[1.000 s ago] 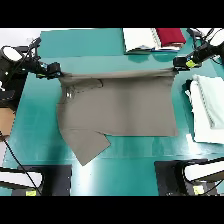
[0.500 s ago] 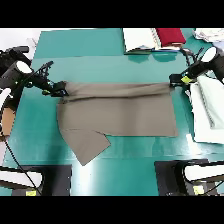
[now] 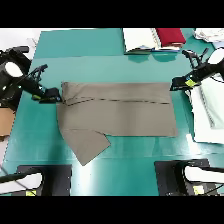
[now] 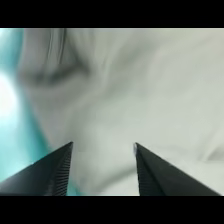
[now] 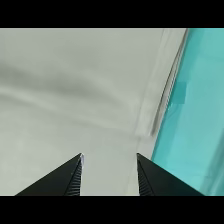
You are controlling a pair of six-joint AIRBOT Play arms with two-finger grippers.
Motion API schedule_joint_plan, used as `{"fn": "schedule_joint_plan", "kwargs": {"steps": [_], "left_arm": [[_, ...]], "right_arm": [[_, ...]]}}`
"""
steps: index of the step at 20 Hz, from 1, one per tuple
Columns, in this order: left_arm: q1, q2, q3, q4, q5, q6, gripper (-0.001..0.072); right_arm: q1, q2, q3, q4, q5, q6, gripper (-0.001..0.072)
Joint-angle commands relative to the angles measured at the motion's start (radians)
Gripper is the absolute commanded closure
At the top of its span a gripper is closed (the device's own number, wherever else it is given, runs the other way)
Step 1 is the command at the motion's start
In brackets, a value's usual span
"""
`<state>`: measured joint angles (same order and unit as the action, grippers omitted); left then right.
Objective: Fold the shirts.
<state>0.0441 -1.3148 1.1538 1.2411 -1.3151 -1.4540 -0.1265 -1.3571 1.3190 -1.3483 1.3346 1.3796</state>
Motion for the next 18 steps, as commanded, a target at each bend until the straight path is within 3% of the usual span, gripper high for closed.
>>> {"fn": "schedule_joint_plan", "kwargs": {"steps": [1, 4, 7, 13, 16, 18], "left_arm": [[-0.001, 0.22, -0.262, 0.047, -0.02, -0.042, 0.0242], [-0.001, 0.364, -0.487, 0.022, 0.0, -0.09, 0.0242], [-0.001, 0.411, -0.618, -0.103, 0.068, -0.09, 0.0242], [-0.001, 0.411, -0.752, -0.193, 0.179, -0.081, 0.0242], [-0.001, 0.411, -0.76, -0.306, 0.215, -0.021, 0.0246], [-0.001, 0.411, -0.757, -0.395, 0.223, 0.046, 0.0556]], "right_arm": [[0.0, 0.143, -0.117, 0.047, -0.016, -0.012, 0.0325], [0.005, 0.236, -0.199, 0.075, -0.068, -0.012, 0.0324], [0.005, 0.275, -0.223, 0.075, -0.078, -0.012, 0.0324], [0.005, 0.326, -0.223, 0.074, -0.079, -0.012, 0.0325], [0.005, 0.349, -0.224, 0.076, -0.076, -0.012, 0.0325], [0.004, 0.362, -0.224, 0.074, -0.053, -0.012, 0.0325]]}}
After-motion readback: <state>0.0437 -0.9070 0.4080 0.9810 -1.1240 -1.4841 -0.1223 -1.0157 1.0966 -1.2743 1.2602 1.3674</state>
